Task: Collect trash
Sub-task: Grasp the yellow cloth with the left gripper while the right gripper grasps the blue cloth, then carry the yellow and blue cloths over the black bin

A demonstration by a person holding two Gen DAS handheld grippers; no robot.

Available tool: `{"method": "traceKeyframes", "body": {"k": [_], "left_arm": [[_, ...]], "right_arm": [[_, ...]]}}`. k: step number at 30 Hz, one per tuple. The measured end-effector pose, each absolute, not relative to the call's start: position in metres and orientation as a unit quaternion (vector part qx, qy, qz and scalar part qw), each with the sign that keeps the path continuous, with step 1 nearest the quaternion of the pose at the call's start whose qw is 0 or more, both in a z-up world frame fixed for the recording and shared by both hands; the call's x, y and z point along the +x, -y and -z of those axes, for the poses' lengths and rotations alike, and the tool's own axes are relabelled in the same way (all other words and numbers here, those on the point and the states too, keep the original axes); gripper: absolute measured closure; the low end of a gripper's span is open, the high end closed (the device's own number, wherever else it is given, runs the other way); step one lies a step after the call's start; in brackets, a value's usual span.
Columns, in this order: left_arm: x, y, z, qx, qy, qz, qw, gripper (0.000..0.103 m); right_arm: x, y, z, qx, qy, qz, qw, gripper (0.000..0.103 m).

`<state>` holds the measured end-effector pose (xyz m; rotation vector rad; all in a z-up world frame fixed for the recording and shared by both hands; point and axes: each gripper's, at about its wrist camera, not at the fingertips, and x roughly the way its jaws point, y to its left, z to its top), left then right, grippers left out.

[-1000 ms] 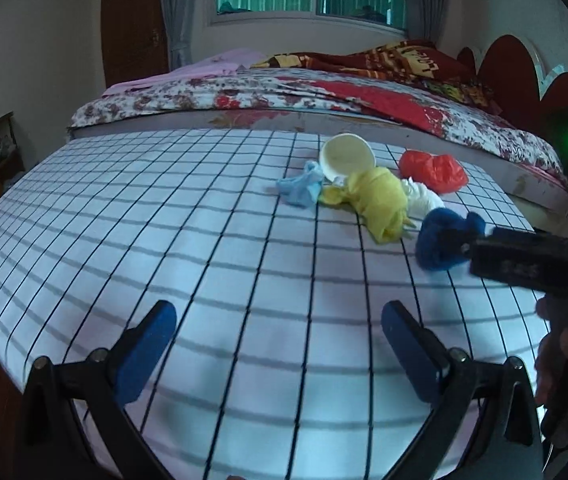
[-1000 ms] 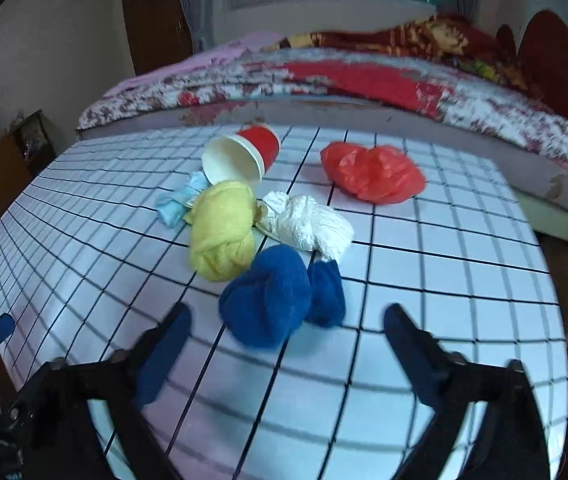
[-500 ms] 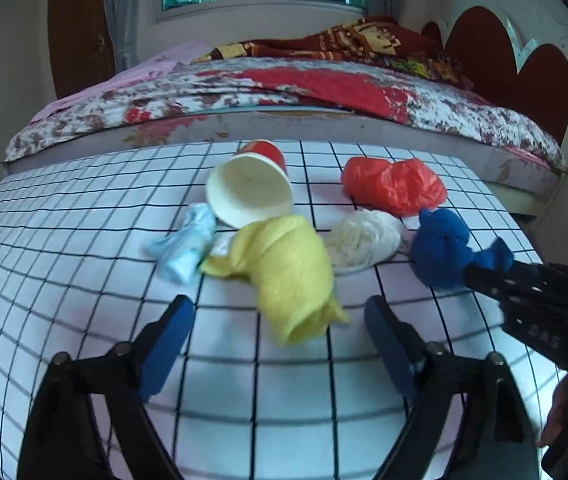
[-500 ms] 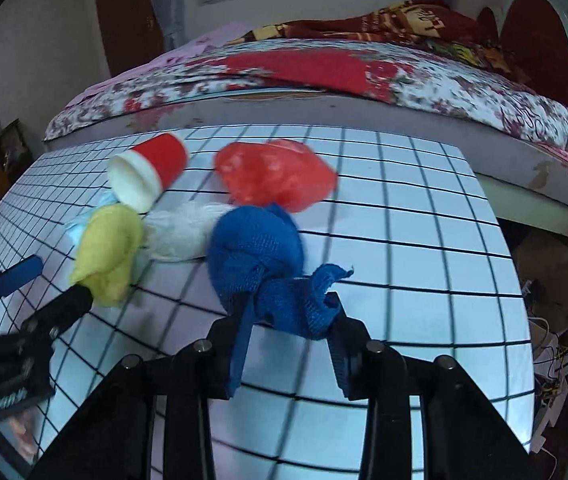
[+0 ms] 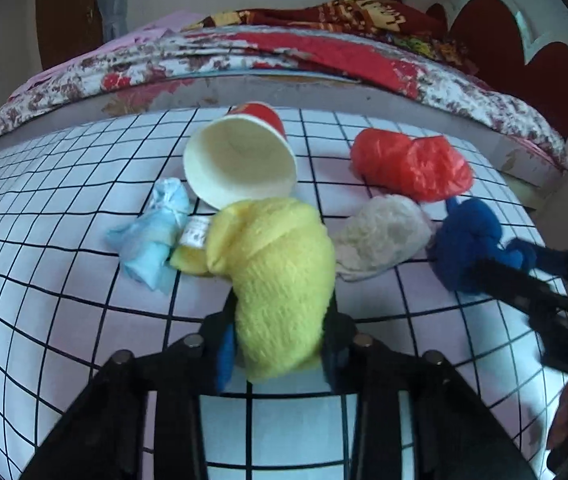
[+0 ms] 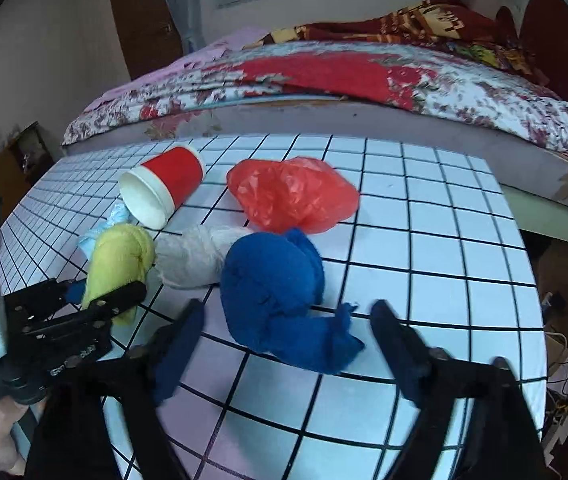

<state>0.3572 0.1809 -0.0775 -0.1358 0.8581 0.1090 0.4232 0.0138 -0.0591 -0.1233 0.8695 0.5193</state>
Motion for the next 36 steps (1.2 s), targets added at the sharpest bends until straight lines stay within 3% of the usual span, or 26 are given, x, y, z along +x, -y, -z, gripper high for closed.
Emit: {"method": "traceKeyframes", "body": {"k": [2,5,19,36], "left_arm": [[0.351,-0.18,0.076,-0.067,-0.413,-0.044,0.907,0.077],[0.34,-0.178,0.073,-0.066,-0.402,-0.036,0.912,0.084],[0.271,-0.169,0.044,-0.057,-0.338,-0.015,0.939,0.084],[0.161,-0.105,0.024,-0.025,-0.305,0.018,0.952,0.084]], "right_arm": [[0.425,-0.017,0.067,-0.056,-0.431,-0.264,0.861,0.061],[0.412,-0.019,0.063,-0.072,-0.412,-0.258,0.871,0.07],[0.333,0.018,0.038,-0.063,-0.359,-0.239,0.9,0.071],[0.199,0.099,0.006,-0.047,-0.32,-0.205,0.924,0.071]]}}
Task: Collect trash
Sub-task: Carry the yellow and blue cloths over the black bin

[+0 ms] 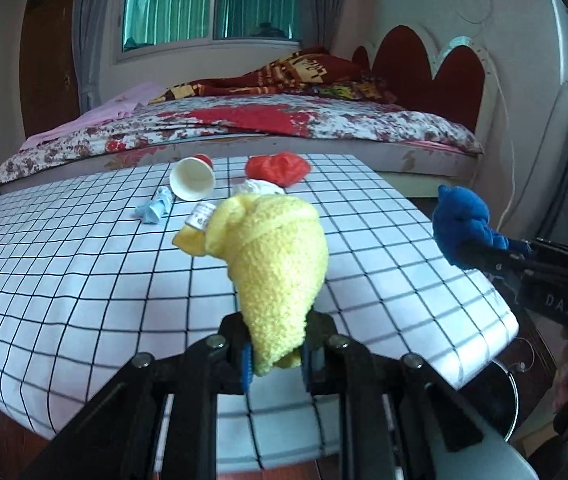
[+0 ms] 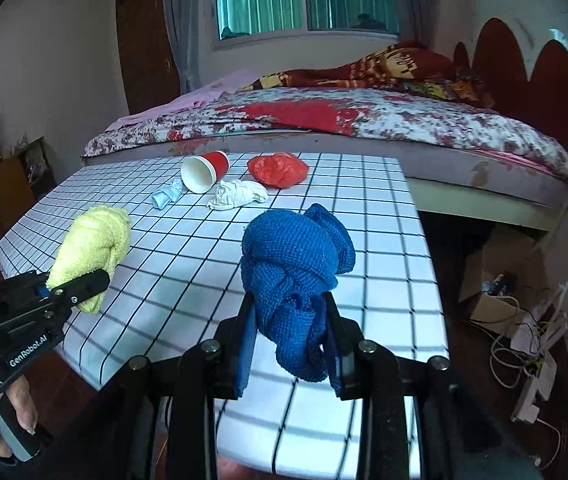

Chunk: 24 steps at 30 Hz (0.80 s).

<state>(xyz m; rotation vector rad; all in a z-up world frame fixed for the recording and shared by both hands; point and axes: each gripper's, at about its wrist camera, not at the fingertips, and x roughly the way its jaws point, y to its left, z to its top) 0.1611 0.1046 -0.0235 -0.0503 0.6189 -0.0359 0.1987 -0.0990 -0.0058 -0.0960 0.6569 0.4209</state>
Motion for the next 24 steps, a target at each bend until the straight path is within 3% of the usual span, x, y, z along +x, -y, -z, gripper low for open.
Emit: {"method": "traceKeyframes", "body": {"k": [24], "left_arm": [[0.108,0.031,0.032,0.028,-0.305,0.143,0.941,0.084]], "right_arm": [[0.097,0.224,0.015,-0.001,-0.291,-0.136,0.947,0.071]]}}
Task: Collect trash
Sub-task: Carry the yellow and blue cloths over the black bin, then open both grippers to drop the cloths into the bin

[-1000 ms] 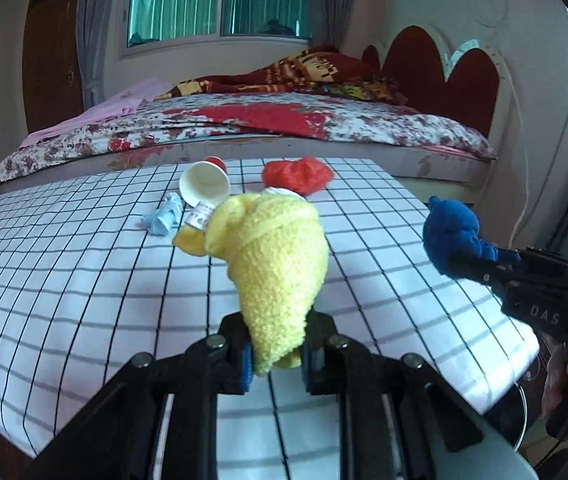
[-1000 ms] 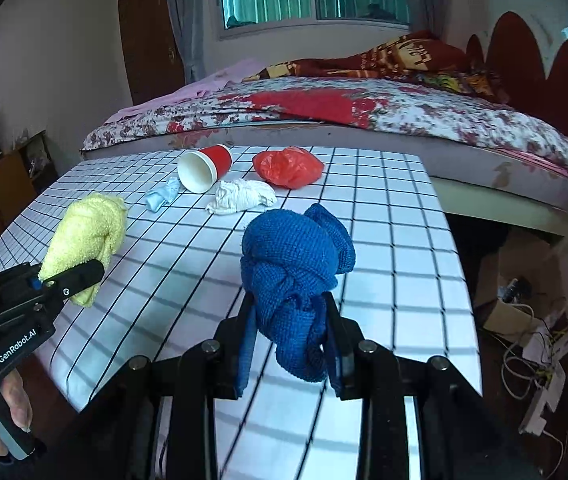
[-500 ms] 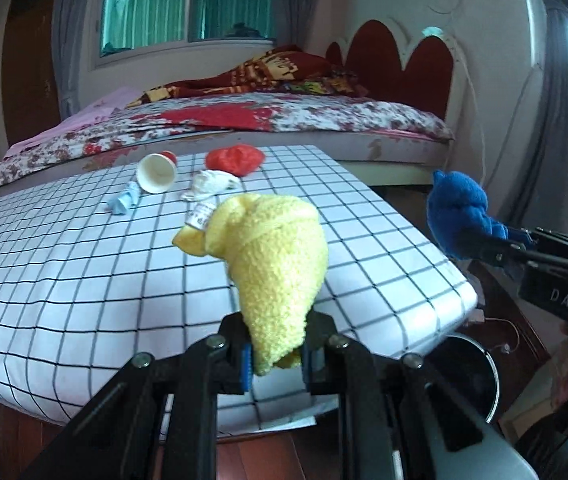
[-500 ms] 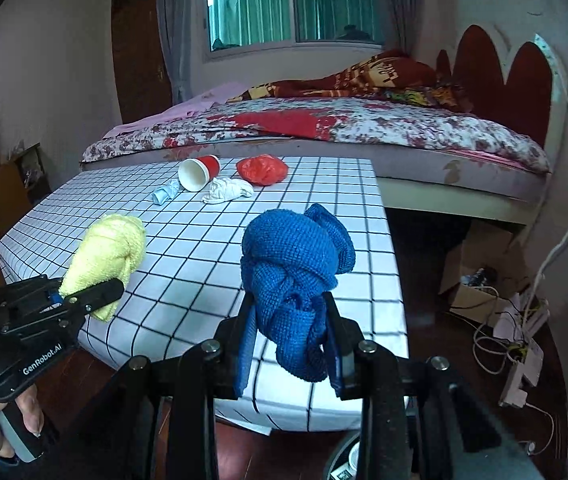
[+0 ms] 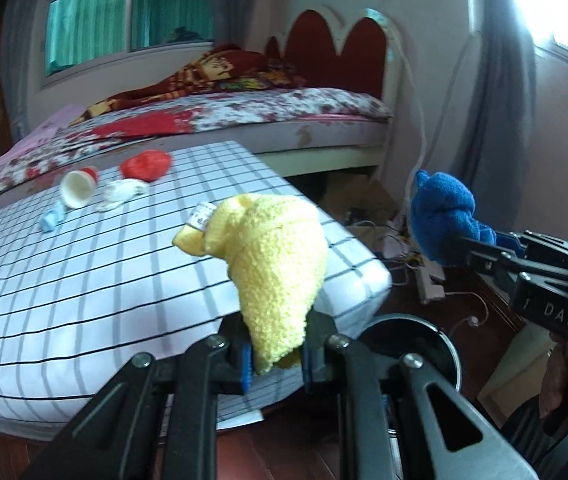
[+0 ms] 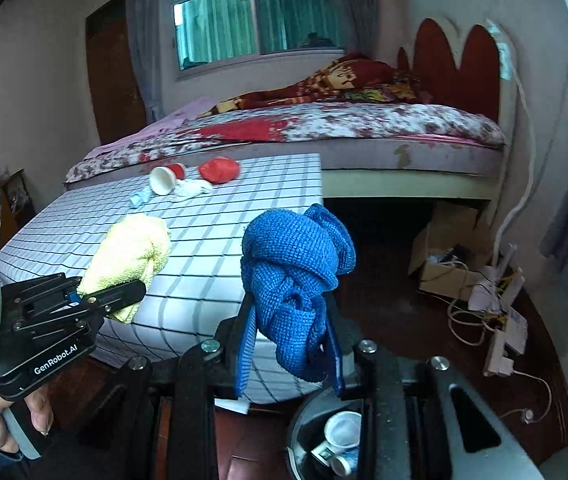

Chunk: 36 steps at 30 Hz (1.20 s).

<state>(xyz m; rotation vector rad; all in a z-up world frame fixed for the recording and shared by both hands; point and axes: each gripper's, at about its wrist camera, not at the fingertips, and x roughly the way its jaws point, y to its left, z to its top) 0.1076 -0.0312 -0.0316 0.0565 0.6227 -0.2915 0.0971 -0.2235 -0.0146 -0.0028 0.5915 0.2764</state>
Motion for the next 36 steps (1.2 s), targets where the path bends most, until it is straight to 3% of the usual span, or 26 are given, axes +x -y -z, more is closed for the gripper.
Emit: {"method": "traceKeyframes", "body": {"k": [12,20,31,33,34,35,36], "left_arm": [[0.098,0.11,0.053,0.061,-0.321,0.226,0.918,0.084],[0.098,0.151,0.094,0.091,-0.366,0.268,0.887,0.084],[0.105,0.162,0.133,0.079,-0.414,0.293,0.858,0.084],[0.111,0.163,0.14,0.063,-0.426,0.307,0.849,0.072],[0.114,0.161,0.146,0.057,-0.435,0.295,0.849,0.041],[0.115,0.158,0.15,0.055,-0.439,0.277,0.853,0.007],[0.117,0.153,0.153,0.047,-0.439,0.269,0.856,0.002]], "right_arm": [[0.071,0.303,0.044,0.017,-0.318,-0.082,0.944,0.071],[0.071,0.335,0.095,0.011,-0.373,-0.069,0.925,0.069],[0.081,0.338,0.144,-0.01,-0.428,-0.096,0.899,0.069],[0.085,0.335,0.151,-0.023,-0.435,-0.103,0.894,0.065],[0.088,0.335,0.157,-0.041,-0.438,-0.09,0.894,0.039],[0.091,0.338,0.163,-0.046,-0.444,-0.071,0.892,0.004],[0.093,0.343,0.169,-0.044,-0.453,-0.059,0.888,0.001]]}}
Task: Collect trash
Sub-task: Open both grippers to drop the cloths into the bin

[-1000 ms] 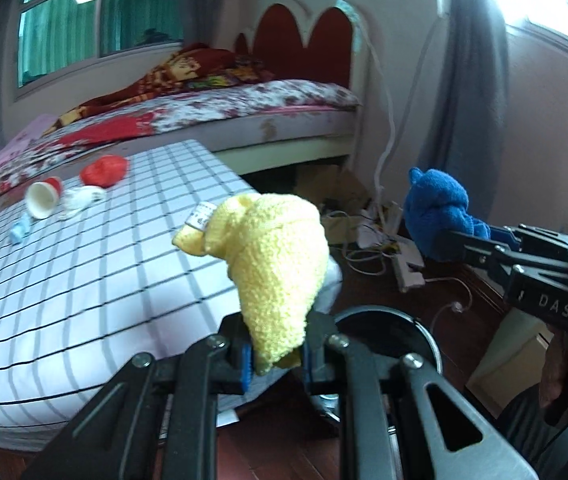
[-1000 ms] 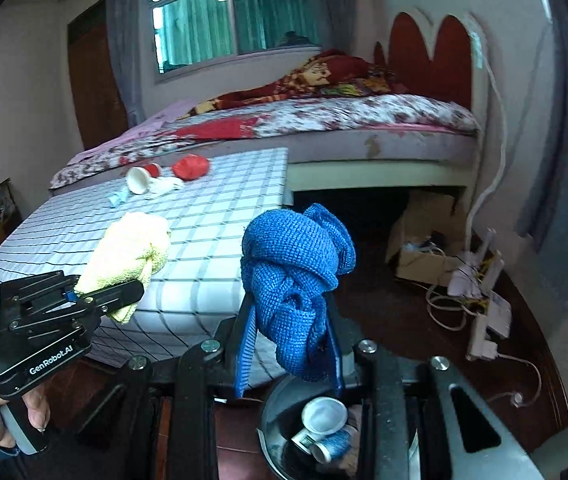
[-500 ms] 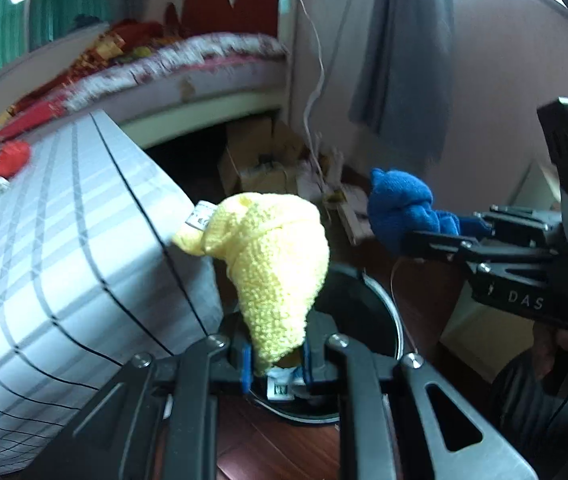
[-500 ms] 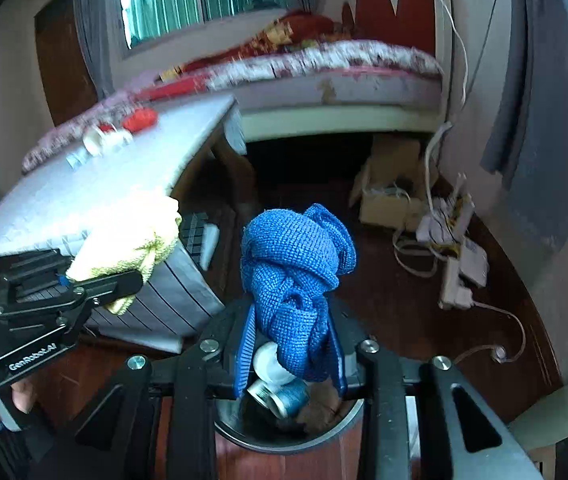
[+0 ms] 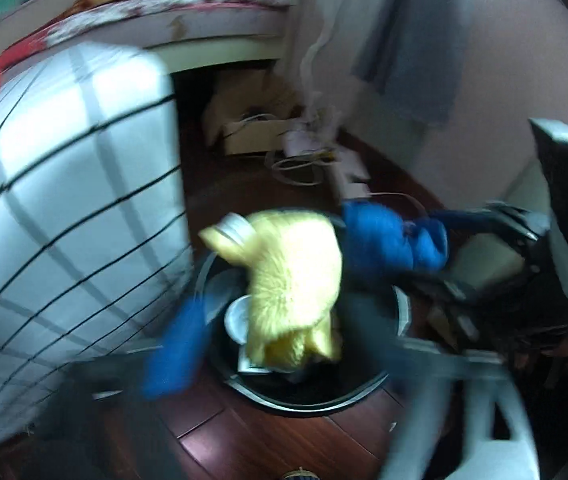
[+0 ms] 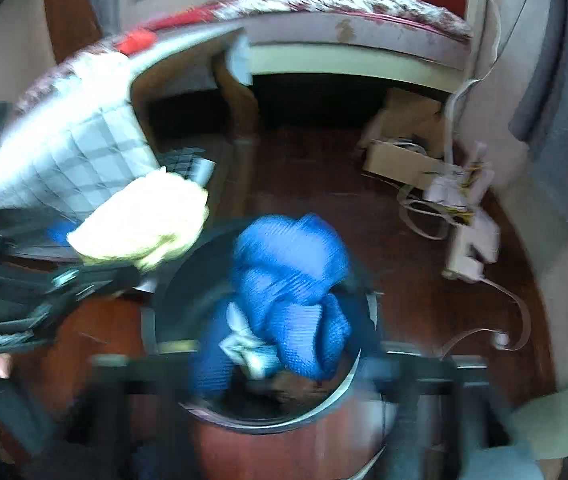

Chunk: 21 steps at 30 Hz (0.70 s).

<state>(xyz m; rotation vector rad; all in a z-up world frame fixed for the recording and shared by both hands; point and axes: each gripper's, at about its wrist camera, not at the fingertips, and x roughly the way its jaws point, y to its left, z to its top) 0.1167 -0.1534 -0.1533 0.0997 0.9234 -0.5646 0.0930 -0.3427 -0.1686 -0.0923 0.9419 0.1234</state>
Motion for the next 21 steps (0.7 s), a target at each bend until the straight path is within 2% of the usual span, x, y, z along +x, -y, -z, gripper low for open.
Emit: {"method": "traceKeyframes", "body": {"k": [5,21], "left_arm": [[0.119,0.139,0.166,0.053,-0.449,0.213,0.866,0.001],[0.116,0.14,0.161,0.076,-0.427,0.196,0.88,0.001]], "right_arm": [[0.097,0.355,0.185,-0.035,-0.483,-0.018,0.875,0.001],[0.091,0.346,0.179,-0.034,-0.461,-0.002,0.887,0.001]]}}
